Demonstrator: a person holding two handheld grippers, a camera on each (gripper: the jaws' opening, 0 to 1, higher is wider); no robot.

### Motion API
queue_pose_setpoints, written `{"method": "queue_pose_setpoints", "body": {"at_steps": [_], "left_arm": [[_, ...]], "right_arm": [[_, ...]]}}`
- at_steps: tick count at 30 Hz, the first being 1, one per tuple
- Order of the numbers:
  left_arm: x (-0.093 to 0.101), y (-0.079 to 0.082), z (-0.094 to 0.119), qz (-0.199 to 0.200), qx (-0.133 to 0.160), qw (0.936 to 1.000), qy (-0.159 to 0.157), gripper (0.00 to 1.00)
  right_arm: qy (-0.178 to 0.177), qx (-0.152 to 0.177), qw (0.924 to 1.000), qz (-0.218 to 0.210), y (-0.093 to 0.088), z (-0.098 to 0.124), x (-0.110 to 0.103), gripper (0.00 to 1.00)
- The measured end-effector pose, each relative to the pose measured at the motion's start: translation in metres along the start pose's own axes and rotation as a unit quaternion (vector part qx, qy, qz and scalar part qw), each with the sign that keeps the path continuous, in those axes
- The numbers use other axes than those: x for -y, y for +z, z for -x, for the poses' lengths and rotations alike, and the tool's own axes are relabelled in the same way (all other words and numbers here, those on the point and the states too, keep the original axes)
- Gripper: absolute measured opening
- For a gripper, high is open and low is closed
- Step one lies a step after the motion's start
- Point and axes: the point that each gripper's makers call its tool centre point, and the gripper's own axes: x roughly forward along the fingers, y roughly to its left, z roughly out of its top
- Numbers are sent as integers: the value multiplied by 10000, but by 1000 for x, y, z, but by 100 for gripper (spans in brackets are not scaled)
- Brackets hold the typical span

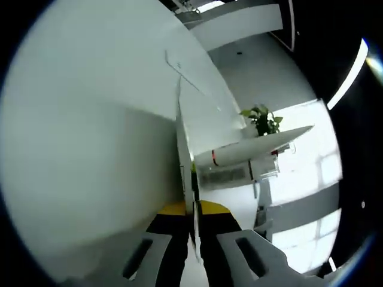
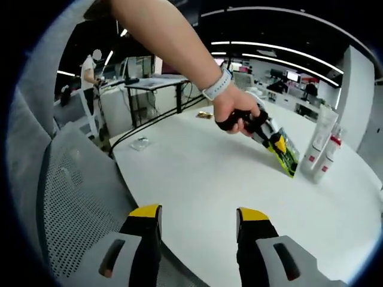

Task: Arrange the skincare products in the storage area until every visible bottle or jar stands upright without overlapping.

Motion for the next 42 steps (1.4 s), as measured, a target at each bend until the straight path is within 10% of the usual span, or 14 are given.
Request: {"method": "queue_pose_setpoints", "body": {"at_steps": [12,28,35,42], "left_arm": [[-10,5,6,-1018,-151,9916,777,34],[-10,0,-2,-2518,-622,9546,1469,45],[-14,0,1,-3182,-850,9268,1804,56],[-15,-1,7,-3251,-868,9237,1833,56]], "right_arm": [[-33,-14,10000,59,0,1,1,45],[-113,-20,9998,139,-1,2,3,44],[-142,-22,9998,146,-1,2,4,43],[-173,-32,9997,178,-1,2,5,43]]}}
